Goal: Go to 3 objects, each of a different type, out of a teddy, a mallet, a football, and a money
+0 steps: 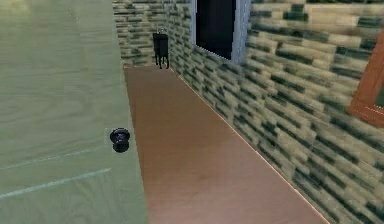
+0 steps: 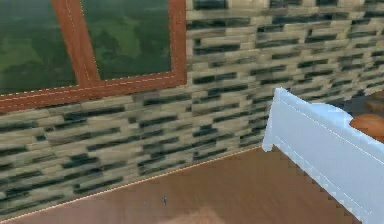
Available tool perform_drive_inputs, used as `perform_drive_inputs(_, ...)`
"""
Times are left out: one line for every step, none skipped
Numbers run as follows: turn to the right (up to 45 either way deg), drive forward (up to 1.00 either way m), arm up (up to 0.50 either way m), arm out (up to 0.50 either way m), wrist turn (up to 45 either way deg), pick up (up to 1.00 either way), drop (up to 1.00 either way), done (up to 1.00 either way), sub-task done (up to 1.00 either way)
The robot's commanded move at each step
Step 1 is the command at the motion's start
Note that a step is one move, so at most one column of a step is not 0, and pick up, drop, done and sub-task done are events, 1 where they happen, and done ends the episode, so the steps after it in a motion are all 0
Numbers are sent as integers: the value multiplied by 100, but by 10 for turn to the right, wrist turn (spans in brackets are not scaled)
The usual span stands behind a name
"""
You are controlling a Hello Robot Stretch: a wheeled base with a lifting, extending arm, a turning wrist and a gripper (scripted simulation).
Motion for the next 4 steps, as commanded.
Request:
perform_drive_inputs(210, 0, 0, 0, 0, 0, 0, 0, 0)
perform_drive_inputs(0, 80, 0, 0, 0, 0, 0, 0, 0)
perform_drive_inputs(390, 0, 0, 0, 0, 0, 0, 0, 0)
perform_drive_inputs(0, 5, 0, 0, 0, 0, 0, 0, 0)
